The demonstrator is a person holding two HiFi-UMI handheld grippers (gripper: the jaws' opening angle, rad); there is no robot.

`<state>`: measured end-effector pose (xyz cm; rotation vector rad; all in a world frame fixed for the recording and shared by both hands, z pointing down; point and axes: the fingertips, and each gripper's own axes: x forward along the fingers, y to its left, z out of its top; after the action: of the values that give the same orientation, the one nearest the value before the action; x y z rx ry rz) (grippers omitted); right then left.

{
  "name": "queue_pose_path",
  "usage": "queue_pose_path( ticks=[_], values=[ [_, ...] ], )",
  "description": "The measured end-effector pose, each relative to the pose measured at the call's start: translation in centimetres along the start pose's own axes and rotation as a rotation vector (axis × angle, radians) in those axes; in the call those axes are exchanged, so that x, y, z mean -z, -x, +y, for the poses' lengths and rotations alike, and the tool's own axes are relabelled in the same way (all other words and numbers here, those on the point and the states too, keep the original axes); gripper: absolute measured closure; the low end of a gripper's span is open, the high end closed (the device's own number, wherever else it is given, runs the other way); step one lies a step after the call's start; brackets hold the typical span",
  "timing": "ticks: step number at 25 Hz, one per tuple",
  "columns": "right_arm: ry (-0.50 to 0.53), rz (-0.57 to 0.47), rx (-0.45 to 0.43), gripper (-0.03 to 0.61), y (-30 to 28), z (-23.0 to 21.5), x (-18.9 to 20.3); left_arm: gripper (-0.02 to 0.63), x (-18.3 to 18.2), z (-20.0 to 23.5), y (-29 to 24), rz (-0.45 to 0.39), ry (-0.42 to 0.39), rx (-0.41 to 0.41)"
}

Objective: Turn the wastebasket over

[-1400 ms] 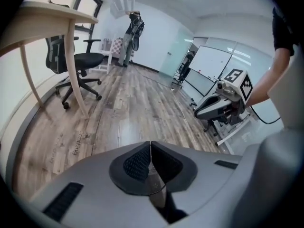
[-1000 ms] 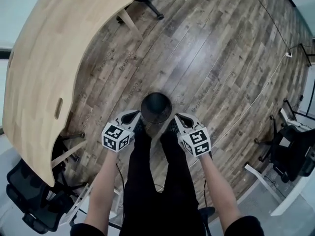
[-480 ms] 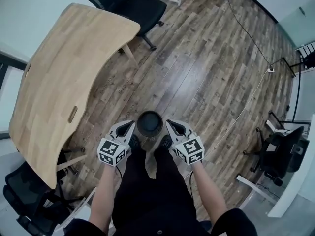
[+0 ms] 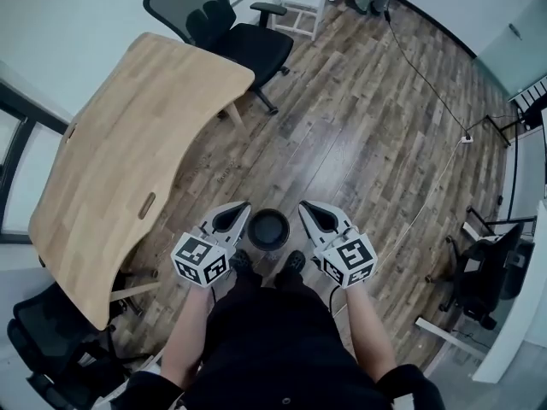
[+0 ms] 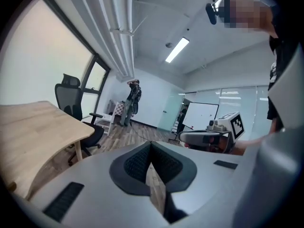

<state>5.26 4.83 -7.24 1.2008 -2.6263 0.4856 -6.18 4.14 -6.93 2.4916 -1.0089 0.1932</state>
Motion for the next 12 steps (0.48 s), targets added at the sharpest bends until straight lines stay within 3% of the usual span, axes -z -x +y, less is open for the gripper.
queue_pose_path(
  ticks=[6,12],
  values=[
    [-0.009,-0.079,0.014,0.546,1.0,0.2,-4.2,0.597,-5.3,-0.5,1.3,-0.065,-0.084,-0.024],
    [-0.012,-0.130,0.036,0.546,0.7,1.0,-6.1,0.597,-7.3,0.2,2.7,-0.086,-0.120,-0.019]
  ],
)
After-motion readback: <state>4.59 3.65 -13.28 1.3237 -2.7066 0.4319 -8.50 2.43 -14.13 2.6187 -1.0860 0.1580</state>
